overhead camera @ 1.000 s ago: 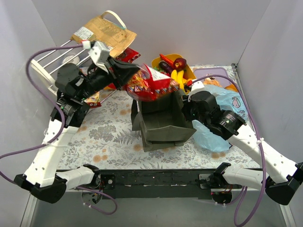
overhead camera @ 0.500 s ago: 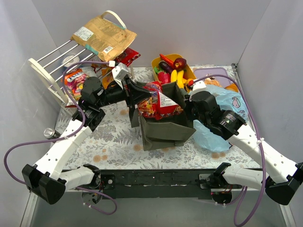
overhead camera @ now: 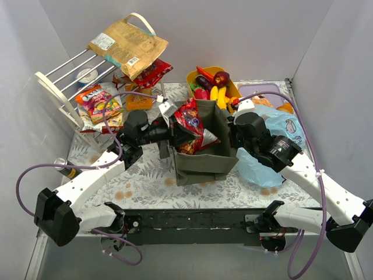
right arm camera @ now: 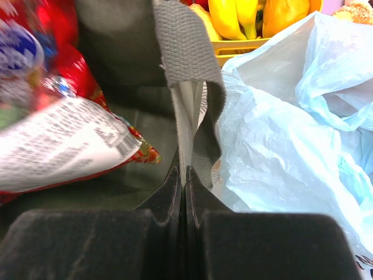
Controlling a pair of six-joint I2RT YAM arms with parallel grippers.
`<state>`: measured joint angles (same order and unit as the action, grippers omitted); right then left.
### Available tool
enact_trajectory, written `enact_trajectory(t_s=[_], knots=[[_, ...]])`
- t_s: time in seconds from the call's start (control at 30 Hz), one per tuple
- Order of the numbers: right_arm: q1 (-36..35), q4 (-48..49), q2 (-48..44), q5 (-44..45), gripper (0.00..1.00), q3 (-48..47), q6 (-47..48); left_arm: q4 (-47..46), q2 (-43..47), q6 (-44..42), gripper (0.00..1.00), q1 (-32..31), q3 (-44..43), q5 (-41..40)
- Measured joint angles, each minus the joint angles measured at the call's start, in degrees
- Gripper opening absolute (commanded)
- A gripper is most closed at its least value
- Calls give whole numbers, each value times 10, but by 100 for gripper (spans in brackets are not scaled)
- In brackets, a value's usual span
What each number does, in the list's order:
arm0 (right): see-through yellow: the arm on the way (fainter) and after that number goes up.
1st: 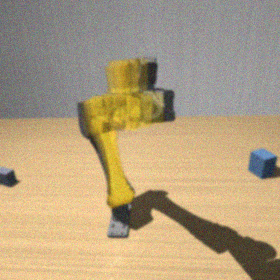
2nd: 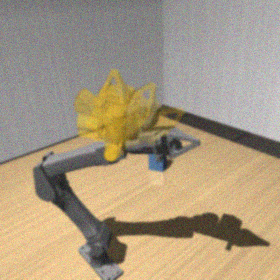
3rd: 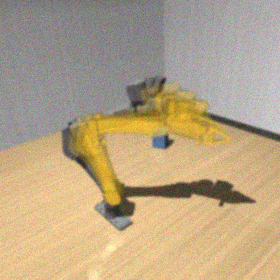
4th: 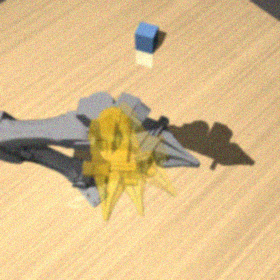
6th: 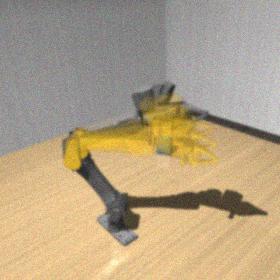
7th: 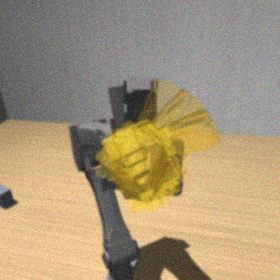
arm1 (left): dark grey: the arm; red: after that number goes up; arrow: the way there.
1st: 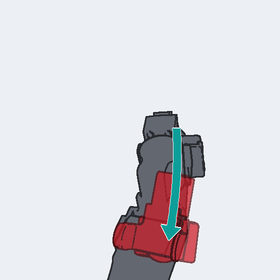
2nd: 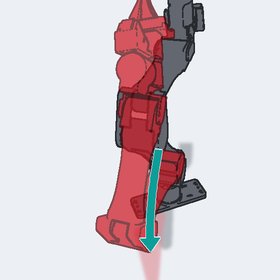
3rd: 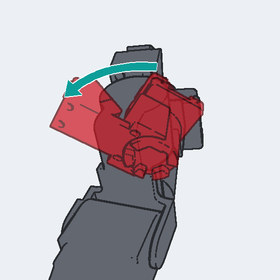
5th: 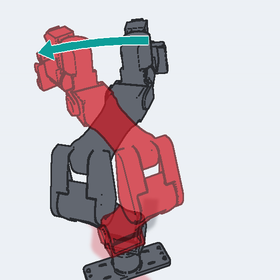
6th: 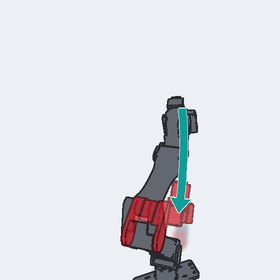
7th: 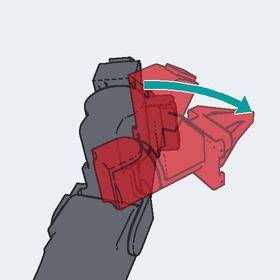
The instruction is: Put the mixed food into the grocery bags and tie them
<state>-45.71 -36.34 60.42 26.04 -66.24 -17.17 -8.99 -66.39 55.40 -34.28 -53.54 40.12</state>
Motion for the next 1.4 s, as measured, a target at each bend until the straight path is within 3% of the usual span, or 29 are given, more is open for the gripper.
enact_trajectory(t_s=[0.03, 0.13, 0.17, 0.27, 0.37, 0.63, 0.77, 0.9, 0.93, 0.97, 1.0, 1.1, 1.2, 1.4], knots=[[0, 0, 0, 2, 1, 0, 0, 9, -3, -7, 0, -9, 11, -12], [0, 0, 0, 7, 1, 0, 0, 35, -19, -29, 50, -26, 15, -34], [0, 0, 0, 8, 1, 0, 0, 45, -20, -31, 74, -29, 11, -38], [0, -3, 0, 10, 1, 0, 0, 73, -19, -47, 97, -34, -20, -62], [0, -12, 1, 16, 1, -3, 3, 110, -5, -51, 98, -33, -68, -113], [0, -29, 23, 27, 1, -29, 11, 270, 35, -4, 98, -33, -197, -369], [0, -29, 31, 27, 1, -32, 14, 318, 47, 61, 98, -32, -154, -396], [0, -26, 37, 23, 1, -32, 17, 320, 48, 125, 96, -32, -66, -369], [0, -26, 38, 21, 1, -32, 18, 312, 47, 137, 91, -32, -47, -359], [0, -25, 40, 19, 1, -32, 18, 306, 44, 150, 66, -32, -33, -349], [0, -24, 41, 18, 1, -32, 18, 298, 39, 161, 54, -32, -24, -338], [0, -21, 44, 10, 1, -33, 19, 264, 21, 183, 0, -32, -16, -311], [0, -30, 49, 7, 1, -45, 21, 262, 13, 180, 0, -33, -19, -308], [0, -60, 55, 4, 1, -110, 23, 380, -9, 144, 0, -33, -144, -328]])
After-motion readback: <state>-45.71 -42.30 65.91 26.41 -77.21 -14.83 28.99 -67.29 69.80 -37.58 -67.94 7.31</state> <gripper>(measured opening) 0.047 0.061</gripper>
